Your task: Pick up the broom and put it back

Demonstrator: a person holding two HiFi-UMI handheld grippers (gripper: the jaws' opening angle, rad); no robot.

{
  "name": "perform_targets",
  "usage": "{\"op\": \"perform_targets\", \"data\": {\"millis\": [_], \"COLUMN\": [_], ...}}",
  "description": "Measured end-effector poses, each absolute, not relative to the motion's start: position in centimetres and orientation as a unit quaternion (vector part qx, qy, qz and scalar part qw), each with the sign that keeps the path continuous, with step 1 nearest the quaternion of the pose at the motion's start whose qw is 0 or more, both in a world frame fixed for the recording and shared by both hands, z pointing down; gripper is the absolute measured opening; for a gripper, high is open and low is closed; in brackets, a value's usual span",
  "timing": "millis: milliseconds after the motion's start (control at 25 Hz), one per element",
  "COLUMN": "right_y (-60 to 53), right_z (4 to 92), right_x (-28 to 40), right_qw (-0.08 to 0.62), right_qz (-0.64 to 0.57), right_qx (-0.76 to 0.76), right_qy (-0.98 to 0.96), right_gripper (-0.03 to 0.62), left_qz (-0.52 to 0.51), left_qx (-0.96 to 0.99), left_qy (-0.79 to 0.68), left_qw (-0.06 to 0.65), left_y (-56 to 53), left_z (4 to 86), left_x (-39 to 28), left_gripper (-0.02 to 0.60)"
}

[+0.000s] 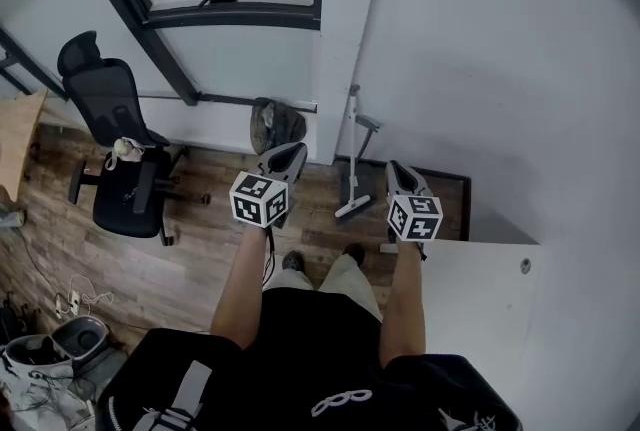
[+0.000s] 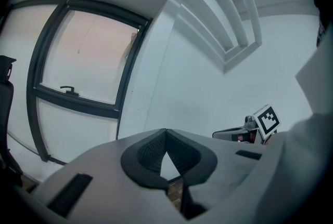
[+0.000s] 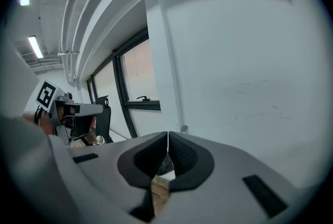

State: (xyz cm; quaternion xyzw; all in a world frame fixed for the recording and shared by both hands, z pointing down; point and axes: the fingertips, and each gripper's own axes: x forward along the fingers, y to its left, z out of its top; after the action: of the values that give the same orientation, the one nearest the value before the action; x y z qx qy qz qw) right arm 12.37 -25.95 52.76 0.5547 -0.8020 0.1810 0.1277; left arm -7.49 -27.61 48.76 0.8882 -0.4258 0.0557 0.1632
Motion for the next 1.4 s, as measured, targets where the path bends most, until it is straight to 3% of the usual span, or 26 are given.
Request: {"op": "perform_targets", "data": {"millis": [800, 1400], "right_y": [-33.4, -35.3], "right_z": [53.2, 54.3], "right_x": [17.8, 17.3], "right_qw": [0.103, 0.110], "right_qz": [0.205, 0.214], "right_qx": [0.505, 0.491], "right_qy": [-0.832, -0.837], "right_gripper": [0.026, 0.025], "left_qz": [0.061, 0.067], "left_qx": [0.872, 0.868], "left_qy": [-0.457, -0.461], "left_qw": [0.165, 0.170], "left_y": [-33.2, -34.1], "left_z": [49.1, 50.0], "left_x": [0.0, 0.3], "left_gripper": [0.019, 0.018]}}
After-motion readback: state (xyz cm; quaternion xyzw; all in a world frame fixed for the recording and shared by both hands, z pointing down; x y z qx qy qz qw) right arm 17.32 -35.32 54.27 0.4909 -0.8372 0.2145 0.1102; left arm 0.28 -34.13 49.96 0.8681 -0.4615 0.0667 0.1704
